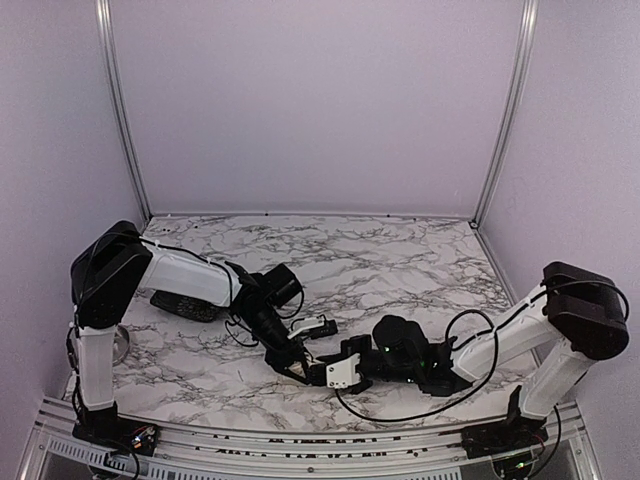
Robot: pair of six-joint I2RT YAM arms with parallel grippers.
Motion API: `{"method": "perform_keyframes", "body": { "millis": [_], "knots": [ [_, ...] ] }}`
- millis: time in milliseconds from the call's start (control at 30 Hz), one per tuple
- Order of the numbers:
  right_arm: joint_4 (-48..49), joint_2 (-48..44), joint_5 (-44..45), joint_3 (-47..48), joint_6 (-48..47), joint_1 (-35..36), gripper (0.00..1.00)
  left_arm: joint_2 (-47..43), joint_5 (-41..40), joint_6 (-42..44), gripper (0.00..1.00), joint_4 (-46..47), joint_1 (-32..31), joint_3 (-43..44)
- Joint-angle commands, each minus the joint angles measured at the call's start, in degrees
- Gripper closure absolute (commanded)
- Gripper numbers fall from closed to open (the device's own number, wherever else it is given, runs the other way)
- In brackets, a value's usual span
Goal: Put away the umbrella
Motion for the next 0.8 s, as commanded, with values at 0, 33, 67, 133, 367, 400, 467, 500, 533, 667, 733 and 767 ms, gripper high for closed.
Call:
{"method": "perform_keyframes", "body": {
  "millis": [0,33,67,133,367,400,467,500,533,667,733,767],
  "knots": [
    [15.87,-0.08,-18.24,1.11,5.9,4.8,1.0,3.52,-16.01,-3.58,1.0,8.75,5.02,2.02],
    [15.5,-0.02,-18.7,1.21,6.12,4.8,1.0,3.48,-16.46,-3.15,1.0,9.31,5.02,1.55],
    [15.29,0.11,-18.96,0.86,6.2,4.8,1.0,3.45,-16.94,-2.61,1.0,9.8,5.09,1.1],
    [16.09,0.52,-19.03,-0.75,5.87,4.82,0.98,3.8,-16.77,-1.38,1.0,9.91,5.46,0.81],
    [18.32,5.31,-15.86,-3.63,5.9,4.76,0.95,4.18,-14.14,3.11,1.0,7.76,6.07,0.03],
    [18.58,6.14,-15.13,-3.87,5.61,4.8,0.95,3.62,-13.22,4.4,1.0,7.72,5.63,-0.74],
    [18.29,8.17,-12.46,-3.92,4.81,4.44,0.94,3.05,-12.53,7.52,1.0,6.35,4.15,-2.03],
    [18.66,9.21,-10.0,-4.16,4.41,4.14,0.95,3.17,-12.53,8.92,1.0,5.18,3.33,-2.2],
    [19.8,9.79,-7.48,-4.57,4.24,3.59,0.95,3.41,-12.4,10.03,1.0,3.83,2.81,-2.22],
    [20.39,6.49,-6.12,-6.79,4.22,1.01,0.95,4.4,-13.75,10.99,1.0,1.17,2.19,-2.38],
    [17.78,3.57,-7.09,-6.93,4.38,0.89,0.94,4.33,-15.84,10.65,1.0,1.22,2.12,-2.26],
    [17.34,1.94,-7.94,-7.23,5.22,0.85,0.93,4.32,-16.82,10.39,1.0,1.25,2.13,-2.05]
  ]
}}
